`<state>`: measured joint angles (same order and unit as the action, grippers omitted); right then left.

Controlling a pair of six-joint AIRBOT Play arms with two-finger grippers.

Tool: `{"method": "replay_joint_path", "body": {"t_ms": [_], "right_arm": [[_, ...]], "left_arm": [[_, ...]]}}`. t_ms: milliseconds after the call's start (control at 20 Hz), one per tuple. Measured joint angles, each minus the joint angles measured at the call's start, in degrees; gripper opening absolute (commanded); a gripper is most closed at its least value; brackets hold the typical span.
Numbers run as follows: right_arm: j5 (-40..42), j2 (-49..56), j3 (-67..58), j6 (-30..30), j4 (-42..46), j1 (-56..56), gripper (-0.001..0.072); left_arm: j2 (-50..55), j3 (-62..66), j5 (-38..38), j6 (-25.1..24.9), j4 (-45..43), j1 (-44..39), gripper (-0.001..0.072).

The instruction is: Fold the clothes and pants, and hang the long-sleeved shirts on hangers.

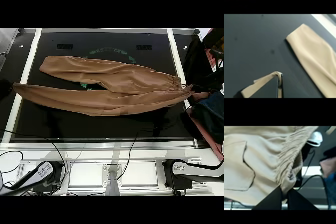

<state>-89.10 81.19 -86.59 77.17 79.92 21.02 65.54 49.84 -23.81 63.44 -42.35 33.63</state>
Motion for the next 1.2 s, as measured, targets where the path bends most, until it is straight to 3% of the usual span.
{"method": "replay_joint_path", "body": {"t_ms": [200, 250, 300, 350, 550, 600, 650, 700, 850, 1000, 1200], "right_arm": [[0.31, -2.91, 5.84, 0.28, -0.39, 0.0, 0.0035], [0.42, -3.39, 6.54, 0.52, -0.44, 0.0, 0.0035], [0.5, -3.91, 7.06, 0.87, -0.48, 0.0, 0.0035], [0.5, -4.35, 7.48, 1.22, -0.5, 0.0, 0.0036], [0.48, -5.33, 8.2, 2.91, -0.57, 0.0, 0.0036], [0.42, -5.46, 8.24, 3.28, -0.59, 0.0, 0.0036], [0.33, -5.55, 8.28, 3.65, -0.61, 0.0, 0.0036], [0.28, -5.57, 8.33, 3.93, -0.61, 0.0, 0.0036], [0.22, -5.7, 8.39, 4.48, -0.63, 0.0, 0.0036], [0.2, -5.75, 8.39, 4.63, -0.63, 0.0, 0.0036], [0.15, -5.75, 8.39, 4.74, -0.63, 0.0, 0.0036]], "left_arm": [[7.48, 0.02, 7.58, 0.0, 1.03, -5.22, 0.0017], [9.2, 0.02, 10.32, 0.0, 1.49, -6.78, 0.0153], [10.62, 0.02, 12.96, 0.0, 1.75, -8.09, 0.0542], [11.8, 0.02, 15.8, 0.0, 1.88, -9.29, 0.0706], [12.41, 0.02, 20.55, -0.04, -0.79, -10.32, 0.0691], [11.54, 0.04, 19.74, -0.02, -1.51, -9.25, 0.0634], [10.56, 0.04, 18.21, 0.0, -2.25, -7.72, 0.0509], [9.44, 0.04, 15.43, 0.0, -2.71, -5.42, 0.0464], [7.28, 0.04, 2.27, -0.72, -6.1, 3.1, 0.0464], [8.07, 0.04, -12.04, -5.03, -9.31, 9.92, 0.049], [11.89, 0.04, -20.44, -8.28, -10.95, 12.9, 0.0489]]}}
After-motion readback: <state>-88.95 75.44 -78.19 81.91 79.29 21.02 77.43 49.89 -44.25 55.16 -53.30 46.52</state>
